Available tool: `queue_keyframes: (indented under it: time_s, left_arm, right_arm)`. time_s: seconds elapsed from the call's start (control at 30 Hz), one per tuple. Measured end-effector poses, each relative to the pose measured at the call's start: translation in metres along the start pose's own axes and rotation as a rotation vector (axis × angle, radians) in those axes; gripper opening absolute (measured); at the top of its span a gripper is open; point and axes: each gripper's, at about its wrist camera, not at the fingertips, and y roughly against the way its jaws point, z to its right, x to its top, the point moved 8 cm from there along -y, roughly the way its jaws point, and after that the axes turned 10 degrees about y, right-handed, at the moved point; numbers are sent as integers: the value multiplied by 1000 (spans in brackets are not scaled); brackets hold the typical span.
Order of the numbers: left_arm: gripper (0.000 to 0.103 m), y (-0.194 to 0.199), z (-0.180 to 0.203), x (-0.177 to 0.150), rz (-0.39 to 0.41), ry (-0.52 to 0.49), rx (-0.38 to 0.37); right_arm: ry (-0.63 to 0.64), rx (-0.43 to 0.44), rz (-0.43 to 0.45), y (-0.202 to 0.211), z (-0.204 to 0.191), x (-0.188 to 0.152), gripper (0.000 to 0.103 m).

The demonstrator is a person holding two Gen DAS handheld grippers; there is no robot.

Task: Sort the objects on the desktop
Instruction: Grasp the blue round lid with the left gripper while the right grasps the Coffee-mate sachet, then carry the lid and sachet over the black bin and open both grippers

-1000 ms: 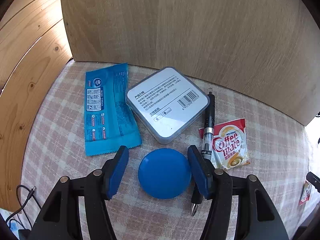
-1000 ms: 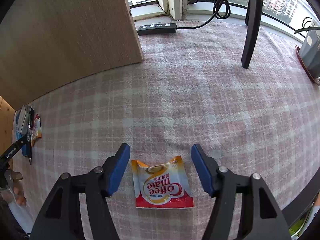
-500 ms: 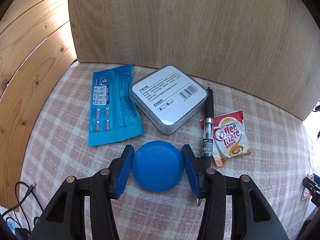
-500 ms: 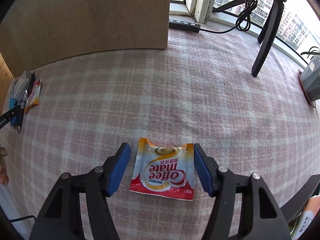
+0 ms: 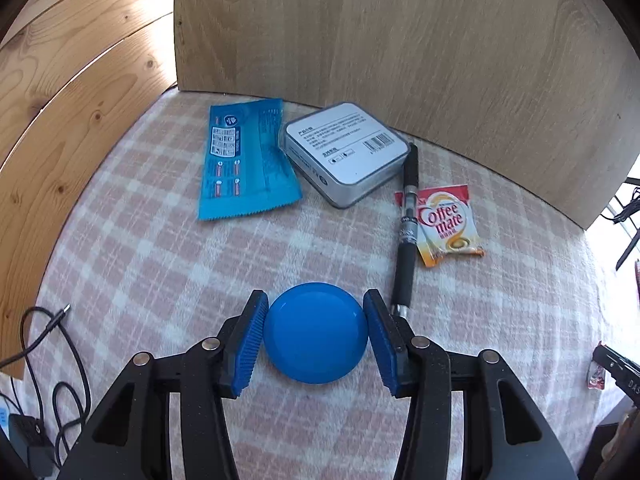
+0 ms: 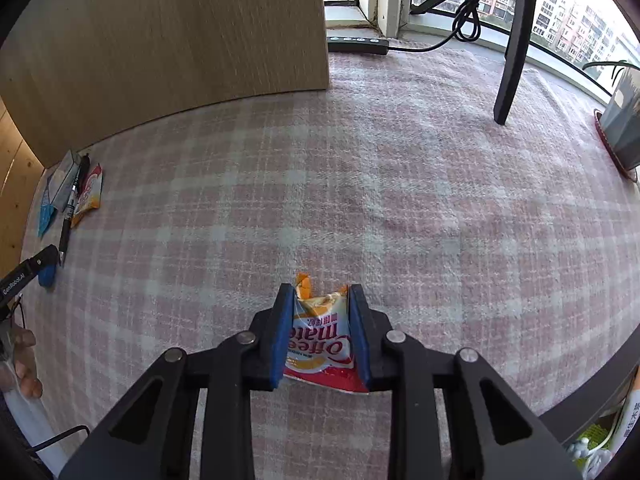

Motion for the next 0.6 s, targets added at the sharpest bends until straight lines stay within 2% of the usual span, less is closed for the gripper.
queue_keyframes:
  time_s: [0.07,0.1,0.2,0.33,0.6]
  left_arm:
    - [47,8,1,-4,7,-6,-7]
    - [47,13,2,-6,10,-7,-16]
    - [47,23,5,-8,15,-12,-41]
    - [47,36,17,-12,23,-44,-84]
    - [47,83,80,-46,22,-153,-198]
  right_arm:
    - [-13,11,12,9,9,-16,26]
    - [-17,14,20,19,12,-40,26]
    - [-33,26,49,43,9,-66,26]
    - [-48,37,84,75,8,-83,26]
    - [-110,32,156,125,17,-94,26]
